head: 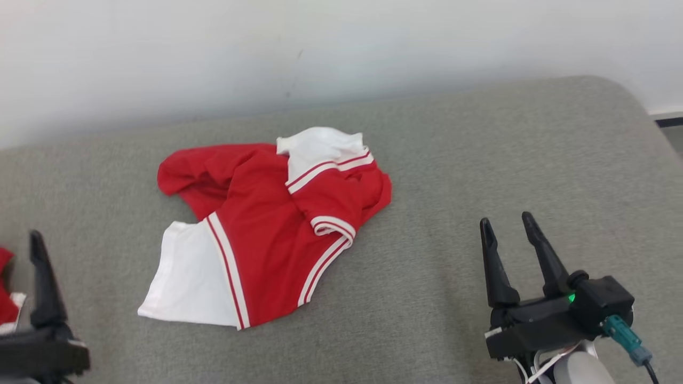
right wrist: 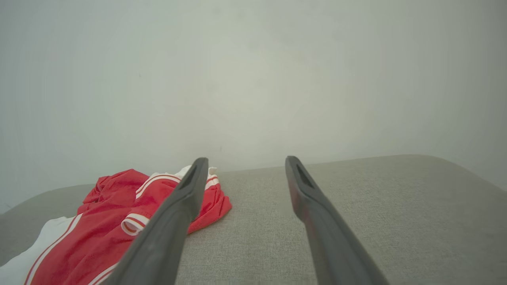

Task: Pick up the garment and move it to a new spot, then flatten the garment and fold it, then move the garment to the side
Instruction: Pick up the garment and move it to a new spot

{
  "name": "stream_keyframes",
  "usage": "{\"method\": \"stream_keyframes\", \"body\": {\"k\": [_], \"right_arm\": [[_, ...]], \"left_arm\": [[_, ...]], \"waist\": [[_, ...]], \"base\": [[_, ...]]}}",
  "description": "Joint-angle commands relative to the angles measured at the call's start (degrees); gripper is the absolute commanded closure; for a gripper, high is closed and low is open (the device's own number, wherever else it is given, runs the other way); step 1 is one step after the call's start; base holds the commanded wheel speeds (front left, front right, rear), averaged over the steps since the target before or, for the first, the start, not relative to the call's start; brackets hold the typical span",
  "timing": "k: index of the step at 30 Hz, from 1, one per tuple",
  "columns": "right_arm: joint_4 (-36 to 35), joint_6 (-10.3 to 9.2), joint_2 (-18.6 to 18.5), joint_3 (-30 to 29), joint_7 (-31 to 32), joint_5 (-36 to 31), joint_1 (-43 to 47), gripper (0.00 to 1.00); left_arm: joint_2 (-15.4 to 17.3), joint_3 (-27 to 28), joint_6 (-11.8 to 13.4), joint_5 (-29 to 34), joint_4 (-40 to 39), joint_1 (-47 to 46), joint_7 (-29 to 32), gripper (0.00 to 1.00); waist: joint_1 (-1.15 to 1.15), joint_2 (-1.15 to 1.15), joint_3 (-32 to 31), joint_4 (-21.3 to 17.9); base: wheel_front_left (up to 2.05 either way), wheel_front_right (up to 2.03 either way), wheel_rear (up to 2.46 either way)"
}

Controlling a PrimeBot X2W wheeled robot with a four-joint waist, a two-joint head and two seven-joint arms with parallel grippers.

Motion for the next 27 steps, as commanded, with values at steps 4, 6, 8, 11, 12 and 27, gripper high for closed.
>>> {"method": "stream_keyframes", "body": {"k": [4, 6, 8, 11, 12, 27], "right_arm": [[0.74, 0.02, 0.11, 0.50, -0.08, 0.32, 2.28, 0.00], [0.82, 0.02, -0.15, 0.66, -0.08, 0.17, 3.20, 0.00], [0.89, 0.02, -0.47, 1.06, -0.08, -0.09, 4.00, 0.00], [0.89, 0.02, -1.12, 1.59, -0.08, -0.39, 4.76, 0.00], [0.86, 0.02, -1.30, 1.65, -0.08, -0.49, 5.09, 0.00], [0.56, 0.02, -2.41, 1.79, -0.08, -1.03, 9.21, 0.00]], "left_arm": [[-2.36, 0.74, -3.08, 2.65, -4.08, 6.28, -0.22, 0.00], [-4.17, 0.77, -3.99, 4.35, -5.08, 8.66, -0.21, 0.00], [-5.84, 0.47, -4.63, 6.13, -5.82, 10.49, -0.21, 0.00], [-7.99, 0.25, -5.46, 9.30, -6.37, 12.55, -0.21, 0.00], [-8.71, 0.18, -5.47, 10.49, -6.52, 13.22, -0.21, 0.00], [-17.59, 1.79, -8.26, 20.68, -7.15, 19.49, -0.21, 0.00]], "waist": [[0.01, 0.00, -5.45, -3.96], [0.01, 0.00, -6.22, -4.19], [0.01, 0.00, -6.87, -4.35], [0.01, 0.00, -7.67, -4.54], [0.01, 0.00, -7.90, -4.58], [0.01, 0.00, -9.67, -4.42]], "base": [[0.00, 0.00, 0.00], [0.00, 0.00, 0.00], [0.00, 0.00, 0.00], [0.00, 0.00, 0.00], [0.00, 0.00, 0.00], [0.00, 0.00, 0.00]]}}
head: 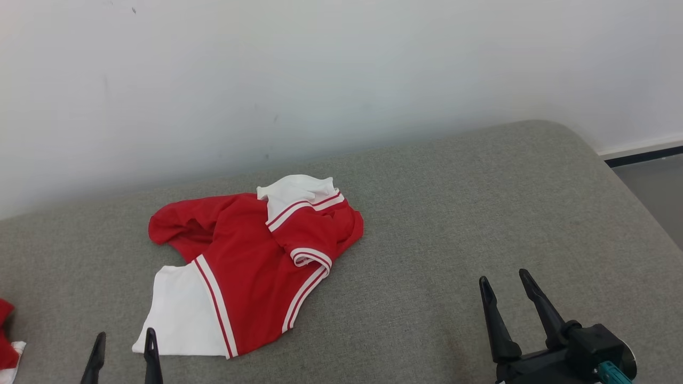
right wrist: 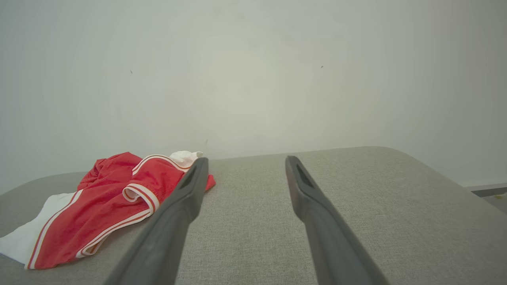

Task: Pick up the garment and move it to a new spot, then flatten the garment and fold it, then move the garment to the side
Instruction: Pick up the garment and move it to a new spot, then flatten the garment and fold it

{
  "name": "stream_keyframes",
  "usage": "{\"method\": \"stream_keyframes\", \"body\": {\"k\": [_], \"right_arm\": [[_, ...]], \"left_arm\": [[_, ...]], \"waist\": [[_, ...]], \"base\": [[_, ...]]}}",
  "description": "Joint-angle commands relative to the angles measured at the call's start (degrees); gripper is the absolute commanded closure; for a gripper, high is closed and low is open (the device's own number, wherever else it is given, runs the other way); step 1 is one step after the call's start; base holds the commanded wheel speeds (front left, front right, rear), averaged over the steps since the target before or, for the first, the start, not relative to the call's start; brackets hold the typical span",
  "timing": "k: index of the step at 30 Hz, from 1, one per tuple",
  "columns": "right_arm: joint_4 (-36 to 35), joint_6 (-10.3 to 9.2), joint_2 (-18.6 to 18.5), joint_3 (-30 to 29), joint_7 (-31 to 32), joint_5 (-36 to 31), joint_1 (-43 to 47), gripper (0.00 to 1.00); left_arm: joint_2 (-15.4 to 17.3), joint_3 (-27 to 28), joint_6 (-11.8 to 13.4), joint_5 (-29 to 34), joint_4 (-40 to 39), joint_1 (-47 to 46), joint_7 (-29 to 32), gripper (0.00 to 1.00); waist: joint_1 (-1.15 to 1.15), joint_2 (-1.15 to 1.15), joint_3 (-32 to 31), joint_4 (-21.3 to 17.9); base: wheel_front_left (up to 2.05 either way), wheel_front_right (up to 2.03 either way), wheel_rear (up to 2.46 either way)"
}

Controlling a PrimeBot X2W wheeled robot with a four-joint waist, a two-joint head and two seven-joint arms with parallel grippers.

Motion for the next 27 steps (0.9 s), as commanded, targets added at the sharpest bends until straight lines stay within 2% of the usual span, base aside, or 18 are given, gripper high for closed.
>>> {"method": "stream_keyframes", "body": {"k": [1, 5, 10, 27], "right_arm": [[-0.19, 0.02, -0.52, 0.07, -0.06, -0.21, 0.74, 0.00], [-0.29, 0.02, -0.78, 0.17, -0.07, -0.28, 1.13, 0.00], [-0.45, 0.02, -1.02, 1.01, -0.06, -0.36, 2.12, 0.00], [-0.78, 0.02, -2.01, 2.97, -0.06, 0.41, 3.00, 0.00]], "left_arm": [[-0.60, 0.30, -0.55, 1.06, -0.17, 1.59, -0.21, 0.00], [-2.28, 0.93, -1.62, 1.75, 0.09, 2.50, -0.21, 0.00], [-4.24, 2.36, -4.11, 2.04, 1.50, 3.64, -0.21, 0.00], [-7.93, 5.02, -9.07, 3.62, 4.57, 5.30, -0.21, 0.00]], "waist": [[0.00, 0.00, -0.12, 0.04], [0.00, 0.00, -0.40, 0.07], [0.00, 0.00, -0.91, 0.46], [0.00, 0.00, -1.51, 1.56]], "base": [[0.00, 0.00, 0.00], [0.00, 0.00, 0.00], [0.00, 0.00, 0.00], [0.00, 0.00, 0.00]]}}
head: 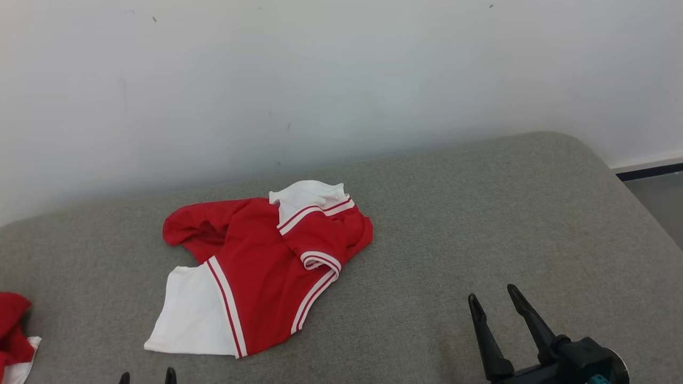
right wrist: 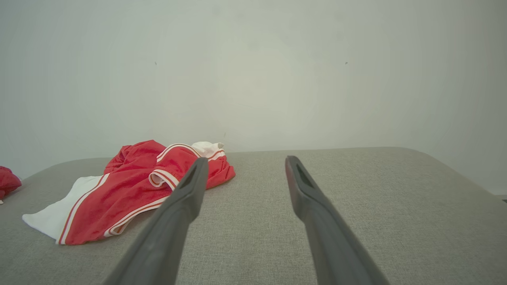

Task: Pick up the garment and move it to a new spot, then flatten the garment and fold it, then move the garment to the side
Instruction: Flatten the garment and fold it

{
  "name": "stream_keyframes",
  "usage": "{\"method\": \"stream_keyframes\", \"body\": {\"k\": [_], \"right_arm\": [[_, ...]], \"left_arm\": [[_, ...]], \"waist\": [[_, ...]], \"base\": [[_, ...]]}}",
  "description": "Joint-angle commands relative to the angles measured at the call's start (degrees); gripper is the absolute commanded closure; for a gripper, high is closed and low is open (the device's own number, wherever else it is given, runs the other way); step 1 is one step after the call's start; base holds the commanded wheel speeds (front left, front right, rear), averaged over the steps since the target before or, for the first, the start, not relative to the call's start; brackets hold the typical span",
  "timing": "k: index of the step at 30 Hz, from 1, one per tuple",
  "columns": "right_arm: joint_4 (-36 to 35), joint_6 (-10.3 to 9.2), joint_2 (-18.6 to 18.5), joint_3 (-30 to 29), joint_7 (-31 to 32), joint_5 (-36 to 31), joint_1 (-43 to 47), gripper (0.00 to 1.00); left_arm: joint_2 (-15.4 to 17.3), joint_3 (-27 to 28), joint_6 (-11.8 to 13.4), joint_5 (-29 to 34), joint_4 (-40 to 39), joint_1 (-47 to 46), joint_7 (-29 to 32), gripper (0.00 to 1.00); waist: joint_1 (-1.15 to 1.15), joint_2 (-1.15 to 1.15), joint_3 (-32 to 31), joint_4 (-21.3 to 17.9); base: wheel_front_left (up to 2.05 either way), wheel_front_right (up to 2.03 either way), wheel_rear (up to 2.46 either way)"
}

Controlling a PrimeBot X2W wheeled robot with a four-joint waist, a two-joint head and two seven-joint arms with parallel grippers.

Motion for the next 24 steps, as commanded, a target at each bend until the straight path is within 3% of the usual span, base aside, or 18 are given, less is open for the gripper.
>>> {"method": "stream_keyframes", "body": {"k": [1, 20, 24], "right_arm": [[-0.11, 0.02, -0.37, 0.05, -0.07, 0.29, 0.66, 0.00], [-0.08, 0.02, -0.24, 0.44, -0.07, 0.77, -0.09, 0.00], [0.26, 0.02, -0.16, 0.55, -0.08, 0.96, -0.78, 0.00]], "left_arm": [[-0.22, 0.23, -0.12, 0.47, 0.36, 0.50, -0.21, 0.00], [-1.29, -0.78, -1.11, 2.21, 1.18, -0.51, -0.21, 0.00], [-1.10, -3.21, -2.25, 4.72, 2.48, -2.07, -0.21, 0.00]], "waist": [[0.00, 0.00, 0.01, 0.09], [0.00, 0.00, 0.95, 0.87], [0.00, 0.00, 1.90, 1.13]], "base": [[0.00, 0.00, 0.00], [0.00, 0.00, 0.00], [0.00, 0.00, 0.00]]}}
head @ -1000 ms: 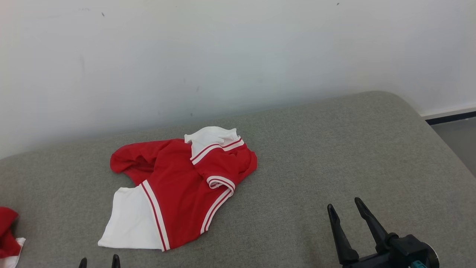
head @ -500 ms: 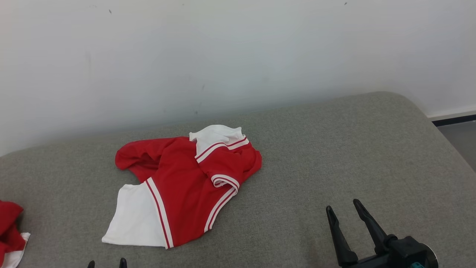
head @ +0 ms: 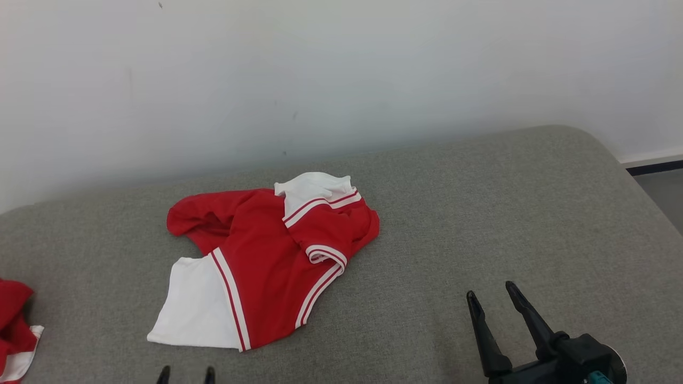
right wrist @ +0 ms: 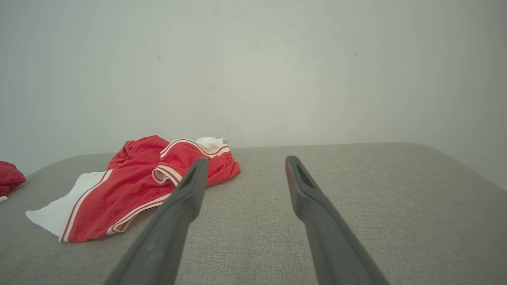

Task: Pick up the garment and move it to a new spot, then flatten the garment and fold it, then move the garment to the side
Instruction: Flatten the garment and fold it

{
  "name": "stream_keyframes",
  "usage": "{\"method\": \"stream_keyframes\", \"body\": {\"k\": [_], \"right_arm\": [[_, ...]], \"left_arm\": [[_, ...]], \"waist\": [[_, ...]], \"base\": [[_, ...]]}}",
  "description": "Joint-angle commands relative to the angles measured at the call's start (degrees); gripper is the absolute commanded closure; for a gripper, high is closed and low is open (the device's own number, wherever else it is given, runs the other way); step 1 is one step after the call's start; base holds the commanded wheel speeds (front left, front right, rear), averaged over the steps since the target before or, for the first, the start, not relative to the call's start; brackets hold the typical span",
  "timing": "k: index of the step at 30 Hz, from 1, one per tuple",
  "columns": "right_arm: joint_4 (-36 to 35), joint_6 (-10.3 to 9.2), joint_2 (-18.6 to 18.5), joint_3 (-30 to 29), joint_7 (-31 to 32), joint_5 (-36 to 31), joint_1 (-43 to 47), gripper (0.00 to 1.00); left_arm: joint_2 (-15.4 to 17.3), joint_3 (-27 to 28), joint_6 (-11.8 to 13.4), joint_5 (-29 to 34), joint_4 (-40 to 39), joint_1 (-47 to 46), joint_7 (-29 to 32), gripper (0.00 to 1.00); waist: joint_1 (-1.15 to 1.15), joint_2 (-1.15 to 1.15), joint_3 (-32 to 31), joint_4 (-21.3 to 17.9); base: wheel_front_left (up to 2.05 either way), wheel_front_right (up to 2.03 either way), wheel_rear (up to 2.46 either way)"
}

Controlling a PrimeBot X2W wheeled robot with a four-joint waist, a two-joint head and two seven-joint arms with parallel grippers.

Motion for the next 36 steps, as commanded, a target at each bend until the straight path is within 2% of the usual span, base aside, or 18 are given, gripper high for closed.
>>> {"method": "stream_keyframes", "body": {"k": [1, 4, 9, 15, 18, 21, 28, 29, 30, 31, 32, 36], "right_arm": [[0.05, 0.02, -0.08, 0.20, -0.06, 0.47, -0.81, 0.00], [-0.15, 0.02, -0.09, 0.21, -0.07, 0.59, -1.62, 0.00], [-0.32, 0.02, -0.71, 0.76, -0.06, 0.70, -3.40, 0.00], [-0.86, 0.02, -1.06, 0.65, -0.06, 0.85, -6.28, 0.00], [-1.00, 0.02, -1.21, 0.94, -0.06, 1.01, -7.54, 0.00], [-1.06, 0.02, -1.26, 0.71, -0.07, 0.98, -8.42, 0.00], [-1.30, 0.02, -0.91, -0.05, -0.06, 1.11, -9.59, 0.00], [-1.32, 0.02, -0.87, -0.13, -0.06, 1.12, -9.59, 0.00], [-1.35, 0.02, -0.82, -0.16, -0.07, 1.14, -9.58, 0.00], [-1.35, 0.02, -0.78, -0.20, -0.06, 1.15, -9.56, 0.00], [-1.36, 0.02, -0.74, -0.22, -0.07, 1.16, -9.52, 0.00], [-1.51, 0.02, -0.57, -0.46, -0.06, 1.25, -9.62, 0.00]], "left_arm": [[0.33, -1.80, -1.11, 2.22, 1.38, -1.87, -0.21, 0.00], [0.76, -3.81, -2.16, 3.46, 2.74, -3.86, -0.21, 0.00], [1.75, -10.45, -5.88, 6.96, 7.62, -10.68, -0.22, 0.00], [1.82, -17.90, -7.88, 10.66, 15.76, -20.93, -0.22, 0.00], [2.49, -20.57, -7.17, 13.78, 22.41, -25.63, -0.22, 0.00], [2.38, -21.48, -5.10, 15.74, 27.96, -29.54, -0.22, 0.00], [2.49, -22.33, -1.31, 15.27, 34.86, -35.04, -0.22, 0.00], [2.67, -22.46, -0.88, 15.21, 35.69, -35.56, -0.21, 0.07], [2.67, -22.55, -0.56, 14.96, 36.37, -35.95, -0.20, 0.43], [2.60, -22.63, -0.16, 14.65, 36.91, -36.36, -0.16, 0.64], [2.51, -22.38, -0.05, 13.79, 37.82, -36.54, -0.11, 1.00], [1.94, -22.06, -0.50, 11.19, 39.62, -38.30, -0.08, 1.00]], "waist": [[0.00, 0.00, 0.95, 0.20], [0.00, 0.00, 1.89, 0.45], [0.00, 0.00, 4.63, 0.64], [0.00, 0.00, 9.25, 0.32], [0.00, 0.00, 10.85, -0.30], [0.00, 0.00, 12.12, -0.93], [0.00, 0.00, 14.06, -1.97], [0.00, 0.00, 14.22, -2.03], [0.00, 0.00, 14.40, -2.07], [0.00, 0.00, 14.53, -2.09], [0.00, 0.00, 14.62, -2.12], [0.00, 0.00, 15.07, -2.03]], "base": [[0.00, 0.00, 0.00], [0.00, 0.00, 0.00], [0.00, 0.00, 0.00], [0.00, 0.00, 0.00], [0.00, 0.00, 0.00], [0.00, 0.00, 0.00], [0.00, 0.00, 0.00], [0.00, 0.00, 0.00], [0.00, 0.00, 0.00], [0.00, 0.00, 0.00], [0.00, 0.00, 0.00], [0.00, 0.00, 0.00]]}}
